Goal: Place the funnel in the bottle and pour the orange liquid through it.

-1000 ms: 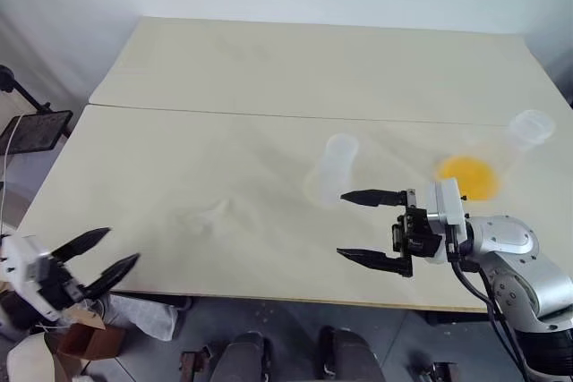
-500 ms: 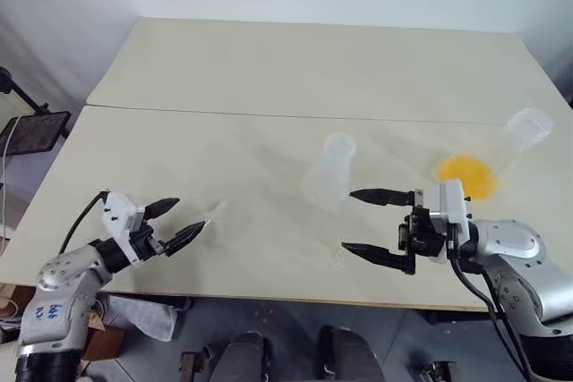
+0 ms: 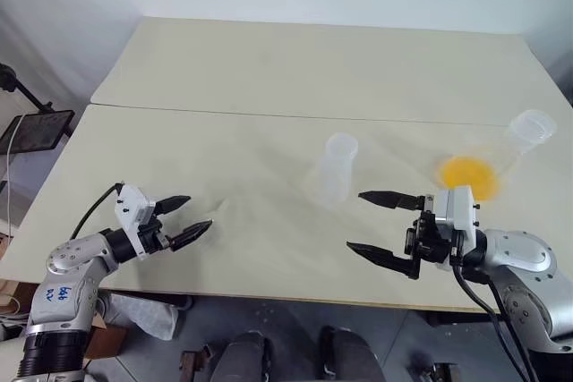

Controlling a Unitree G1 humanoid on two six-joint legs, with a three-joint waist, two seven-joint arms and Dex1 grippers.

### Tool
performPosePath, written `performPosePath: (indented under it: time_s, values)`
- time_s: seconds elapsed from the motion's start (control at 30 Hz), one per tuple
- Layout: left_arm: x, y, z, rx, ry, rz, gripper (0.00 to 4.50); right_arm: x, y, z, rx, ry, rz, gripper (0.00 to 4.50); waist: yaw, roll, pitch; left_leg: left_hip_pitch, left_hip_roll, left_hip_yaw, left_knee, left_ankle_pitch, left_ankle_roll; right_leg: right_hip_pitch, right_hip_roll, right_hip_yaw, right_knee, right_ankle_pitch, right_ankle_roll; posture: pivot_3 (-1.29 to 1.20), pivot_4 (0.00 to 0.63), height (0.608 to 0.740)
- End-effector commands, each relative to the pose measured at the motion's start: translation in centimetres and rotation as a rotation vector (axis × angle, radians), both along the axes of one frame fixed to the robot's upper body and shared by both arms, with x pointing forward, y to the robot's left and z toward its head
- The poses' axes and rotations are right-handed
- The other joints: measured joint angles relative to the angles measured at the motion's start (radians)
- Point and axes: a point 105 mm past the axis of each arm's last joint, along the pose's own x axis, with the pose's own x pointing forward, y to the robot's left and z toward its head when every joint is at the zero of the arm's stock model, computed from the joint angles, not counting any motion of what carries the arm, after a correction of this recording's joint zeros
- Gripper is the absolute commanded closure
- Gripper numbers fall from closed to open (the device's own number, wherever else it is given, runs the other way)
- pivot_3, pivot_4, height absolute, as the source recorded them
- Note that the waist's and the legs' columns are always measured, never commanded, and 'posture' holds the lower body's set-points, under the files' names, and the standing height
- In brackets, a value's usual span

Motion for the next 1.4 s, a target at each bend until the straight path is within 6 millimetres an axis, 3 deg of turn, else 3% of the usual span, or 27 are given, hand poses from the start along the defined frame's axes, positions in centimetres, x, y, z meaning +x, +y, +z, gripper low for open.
performPosePath:
  time_s: [0.03,0.33,0.47,0.63,0.77,0.83,0.97,1.1,1.2,1.4]
  values:
    - [0.2,-0.1,0.2,0.014,-0.007,-0.015,1.58,-0.5,0.2,1.1,0.014,-0.065,-0.002,0.0,-0.001,0.0,0.0,0.0,0.0,0.0,0.0,0.0,0.0,0.0,0.0,0.0,0.0,0.0,0.0,0.0,0.15,0.74]
    - [0.1,-0.5,0.9,-0.001,-0.023,-0.047,4.47,-0.9,0.0,1.0,0.013,-0.07,-0.031,0.0,0.0,0.0,0.0,0.0,0.0,0.0,0.0,0.0,0.0,0.0,0.0,0.0,0.0,0.0,0.0,0.0,0.15,0.74]
    - [-0.1,-0.9,3.2,-0.045,-0.005,-0.146,4.47,-1.2,-0.6,0.9,0.002,-0.065,-0.061,0.0,0.002,0.0,0.0,0.0,0.0,0.0,0.0,0.0,0.0,0.0,0.0,0.0,0.0,0.0,0.0,0.0,0.15,0.74]
    - [0.7,-2.5,9.3,-0.069,0.02,-0.354,4.47,-2.9,-2.0,0.3,-0.015,-0.024,-0.124,0.0,0.009,0.0,0.0,-0.001,0.0,-0.002,0.001,0.0,0.0,0.001,0.002,-0.001,0.0,0.0,0.0,0.0,0.15,0.74]
    - [2.1,-6.3,14.8,-0.132,0.053,-0.552,4.47,-4.1,-3.0,-0.3,-0.03,0.0,-0.189,0.0,0.009,-0.001,0.0,0.0,-0.003,0.0,0.001,0.001,0.002,0.001,0.002,-0.002,0.001,0.001,0.002,0.0,0.15,0.74]
    - [3.0,-8.0,16.4,-0.106,0.086,-0.583,4.47,-4.2,-3.1,-0.3,-0.025,-0.002,-0.213,0.0,0.005,-0.001,0.0,-0.001,-0.004,0.0,0.001,0.001,0.003,0.001,0.003,-0.004,0.001,0.001,0.002,0.0,0.15,0.74]
    - [3.8,-10.6,17.5,0.01,0.232,-0.626,4.47,-4.6,-2.6,-0.4,-0.006,-0.002,-0.236,0.0,-0.004,-0.001,0.0,0.0,-0.004,0.003,0.0,0.002,0.003,0.0,0.004,-0.003,0.001,0.001,0.003,0.0,0.15,0.74]
    - [3.6,-12.3,18.9,-0.008,0.326,-0.703,4.47,-4.6,-2.3,-0.6,0.002,-0.005,-0.25,0.0,-0.005,-0.001,0.0,0.0,-0.002,0.004,0.0,0.002,0.003,-0.001,0.005,-0.002,0.001,0.001,0.003,0.0,0.15,0.74]
    - [3.6,-13.4,18.5,0.096,0.439,-0.718,4.47,-4.6,-2.1,-0.7,0.018,-0.015,-0.271,0.0,0.001,-0.002,0.001,-0.002,-0.002,0.004,0.001,0.002,0.003,-0.001,0.006,-0.002,0.001,0.001,0.003,0.0,0.15,0.74]
    - [4.0,-15.5,19.0,0.089,0.468,-0.757,4.47,-4.7,-1.7,-1.0,0.033,-0.019,-0.284,0.0,0.003,-0.002,0.001,-0.002,-0.003,0.002,0.001,0.002,0.003,0.0,0.004,-0.002,0.0,0.0,0.004,0.0,0.15,0.74]
